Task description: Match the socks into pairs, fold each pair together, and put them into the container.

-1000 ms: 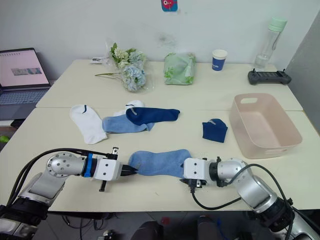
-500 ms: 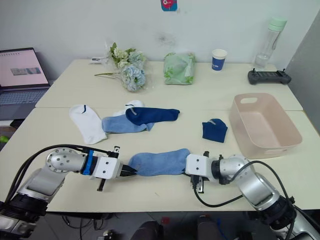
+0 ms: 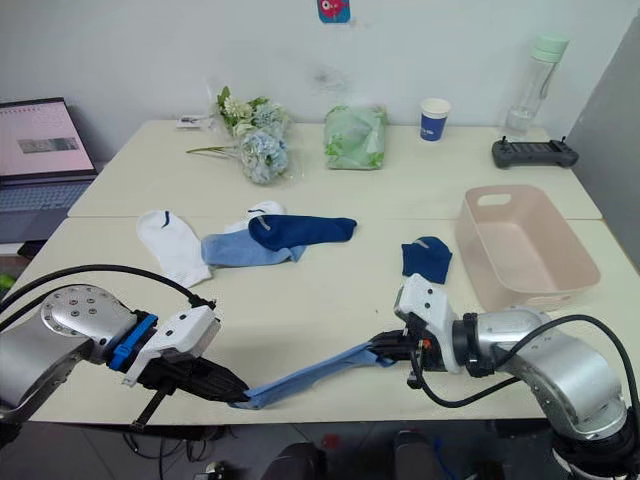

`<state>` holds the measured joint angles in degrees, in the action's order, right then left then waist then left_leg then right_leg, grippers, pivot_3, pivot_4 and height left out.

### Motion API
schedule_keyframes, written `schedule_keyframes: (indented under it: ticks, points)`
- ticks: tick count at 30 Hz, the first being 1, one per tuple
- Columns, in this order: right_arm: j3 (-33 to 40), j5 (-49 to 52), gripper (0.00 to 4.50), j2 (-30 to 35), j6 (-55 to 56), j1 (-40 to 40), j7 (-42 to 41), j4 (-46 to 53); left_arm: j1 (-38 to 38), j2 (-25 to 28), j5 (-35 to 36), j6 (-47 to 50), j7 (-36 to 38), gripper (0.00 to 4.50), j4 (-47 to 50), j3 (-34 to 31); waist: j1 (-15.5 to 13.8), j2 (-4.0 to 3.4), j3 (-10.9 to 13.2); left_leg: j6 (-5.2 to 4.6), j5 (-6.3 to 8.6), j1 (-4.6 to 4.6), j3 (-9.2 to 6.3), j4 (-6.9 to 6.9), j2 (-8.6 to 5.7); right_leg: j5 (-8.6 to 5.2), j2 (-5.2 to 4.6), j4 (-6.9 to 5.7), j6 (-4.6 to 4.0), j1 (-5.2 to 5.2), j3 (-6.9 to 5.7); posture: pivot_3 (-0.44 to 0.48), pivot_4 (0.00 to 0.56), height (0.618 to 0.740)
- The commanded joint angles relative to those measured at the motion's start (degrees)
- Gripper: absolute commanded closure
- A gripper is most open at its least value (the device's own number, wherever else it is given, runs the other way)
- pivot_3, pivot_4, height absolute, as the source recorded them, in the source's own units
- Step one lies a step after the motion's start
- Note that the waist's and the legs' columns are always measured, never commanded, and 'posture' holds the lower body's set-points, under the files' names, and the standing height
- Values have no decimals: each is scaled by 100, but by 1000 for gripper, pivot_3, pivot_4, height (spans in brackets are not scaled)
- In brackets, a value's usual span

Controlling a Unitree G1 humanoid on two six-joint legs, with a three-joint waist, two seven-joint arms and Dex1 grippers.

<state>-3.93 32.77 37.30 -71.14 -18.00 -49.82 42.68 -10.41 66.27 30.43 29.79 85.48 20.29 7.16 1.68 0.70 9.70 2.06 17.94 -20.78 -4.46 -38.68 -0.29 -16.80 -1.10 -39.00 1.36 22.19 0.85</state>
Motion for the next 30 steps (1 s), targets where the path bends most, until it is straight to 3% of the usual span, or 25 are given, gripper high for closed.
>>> schedule_keyframes:
  ticks: [1, 9, 14, 19, 20, 23, 30]
  points:
    - [-436, -206, 4474, 71, 119, -63, 358, -278, -346, -409, -578, -223, -100, 4500, -806, 457, 2, -3, 0, 0, 0, -3, 1, 0, -1, 0, 3, 0, 0, 2, 0, 0, 150, 740]
    - [-1221, -1054, 4474, 58, 1275, -885, 611, -1726, -2231, -1631, -2156, -1561, -43, 4500, -3392, 1400, -4, 10, 6, 0, 0, -13, 17, -9, -15, 2, -2, 2, 2, 9, -3, 0, 150, 740]
    - [-1532, -1435, 4474, 38, 1771, -1214, 550, -2344, -3087, -2293, -2638, -2090, -129, 4500, -4623, 1548, -5, 11, 6, -3, 1, -17, 13, -8, -12, 2, -2, 5, 5, 13, -9, 0, 150, 740]
    - [-1562, -1597, 4474, -37, 1928, -1299, 576, -2573, -3372, -2692, -2923, -2405, -595, 4500, -5150, 1379, -9, 10, 5, -4, 1, -21, 13, -10, -14, 2, -15, 3, 6, 15, -3, 0, 150, 740]
    - [-1545, -1617, 4266, -45, 1943, -1291, 580, -2564, -3398, -2715, -2865, -2309, -513, 4500, -5156, 1341, -11, 10, 6, -3, 1, -20, 12, -12, -14, 3, -18, 2, 6, 12, -2, 0, 150, 740]
    - [-1330, -1694, 3431, -89, 2036, -1245, 782, -2481, -3406, -2676, -2752, -2343, -559, 3843, -5020, 1116, -7, 10, 6, -4, 0, -18, 5, -15, -13, 5, -16, -5, 7, 11, -2, 0, 150, 740]
    - [-344, -1386, 930, -220, 1563, -911, 1358, -1582, -2917, -2176, -2063, -929, -885, 1627, -3871, 99, 21, 11, 6, -5, 0, -37, -6, -11, -5, 4, -18, 4, 9, 26, 0, 0, 150, 740]
